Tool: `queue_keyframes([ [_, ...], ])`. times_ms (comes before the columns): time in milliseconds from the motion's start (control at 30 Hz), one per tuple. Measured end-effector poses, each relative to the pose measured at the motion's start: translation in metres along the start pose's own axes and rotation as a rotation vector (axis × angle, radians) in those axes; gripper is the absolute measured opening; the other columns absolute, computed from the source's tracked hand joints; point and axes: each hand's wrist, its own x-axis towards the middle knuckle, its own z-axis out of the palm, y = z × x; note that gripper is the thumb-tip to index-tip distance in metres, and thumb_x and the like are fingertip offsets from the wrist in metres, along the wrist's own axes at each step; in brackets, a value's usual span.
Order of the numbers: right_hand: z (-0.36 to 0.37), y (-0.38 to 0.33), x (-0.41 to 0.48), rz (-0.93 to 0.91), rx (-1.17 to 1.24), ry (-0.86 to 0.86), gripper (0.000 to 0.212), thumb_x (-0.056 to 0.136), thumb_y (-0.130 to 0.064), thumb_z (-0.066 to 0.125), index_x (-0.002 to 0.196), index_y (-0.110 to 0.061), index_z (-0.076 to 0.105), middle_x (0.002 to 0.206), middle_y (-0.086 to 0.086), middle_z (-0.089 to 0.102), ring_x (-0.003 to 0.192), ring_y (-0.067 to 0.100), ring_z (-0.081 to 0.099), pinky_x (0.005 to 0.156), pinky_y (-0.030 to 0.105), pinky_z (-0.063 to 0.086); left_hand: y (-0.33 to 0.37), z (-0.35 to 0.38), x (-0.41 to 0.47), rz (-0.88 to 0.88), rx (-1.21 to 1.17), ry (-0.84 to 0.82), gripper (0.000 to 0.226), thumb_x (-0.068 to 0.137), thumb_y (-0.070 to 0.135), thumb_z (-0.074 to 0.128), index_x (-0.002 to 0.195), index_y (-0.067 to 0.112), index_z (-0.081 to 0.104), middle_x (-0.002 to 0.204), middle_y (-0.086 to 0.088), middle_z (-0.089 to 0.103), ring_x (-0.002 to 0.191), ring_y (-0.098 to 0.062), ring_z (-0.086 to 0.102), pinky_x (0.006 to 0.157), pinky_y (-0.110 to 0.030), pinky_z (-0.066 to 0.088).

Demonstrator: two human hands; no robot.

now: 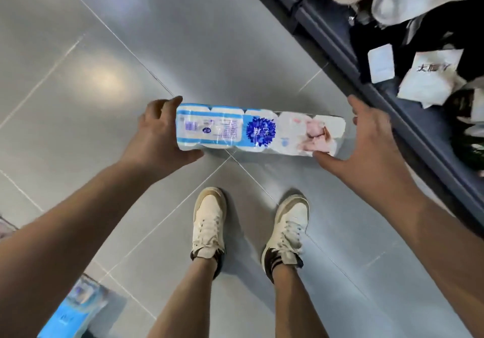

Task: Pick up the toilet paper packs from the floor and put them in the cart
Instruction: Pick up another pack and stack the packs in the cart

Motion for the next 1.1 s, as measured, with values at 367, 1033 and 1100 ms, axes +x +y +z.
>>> queue_keyframes([
  [367,0.082,0.061,0.077,-0.009,-0.356,-0.166,0.140,0.053,-0.060,0.092,0.161,-0.027,0.009,0.163,0.014,0.019,0.149,0.038,0.023,0.121,0.053,0.018,-0.019,0.082,0.088,-0.050,0.239,-0.199,0.135,0.058,0.044,0.092,0.158,0.031,0.001,0.165,-0.010,0.001,0.149,-0.042,0.006,0.117,-0.056,0.028],
  [1033,0.113,0.088,0.102,-0.038,-0.722,-0.220,0.138,0.052,-0.054,0.090,0.158,-0.019,0.009,0.148,0.021,0.030,0.133,0.039,0.034,0.097,0.051,0.045,-0.040,0.115,0.107,-0.086,0.528,-0.134,0.124,0.056,0.033,0.089,0.152,0.027,0.011,0.146,-0.014,0.026,0.137,-0.043,0.026,0.115,-0.063,0.015],
  [1100,0.112,0.086,0.101,-0.037,-0.706,-0.223,0.132,0.053,-0.051,0.090,0.157,-0.018,0.015,0.146,0.020,0.032,0.131,0.037,0.036,0.094,0.048,0.045,-0.041,0.112,0.106,-0.064,0.492,-0.142,0.114,0.055,0.029,0.087,0.148,0.026,0.021,0.139,-0.013,0.032,0.126,-0.042,0.035,0.109,-0.058,0.031],
])
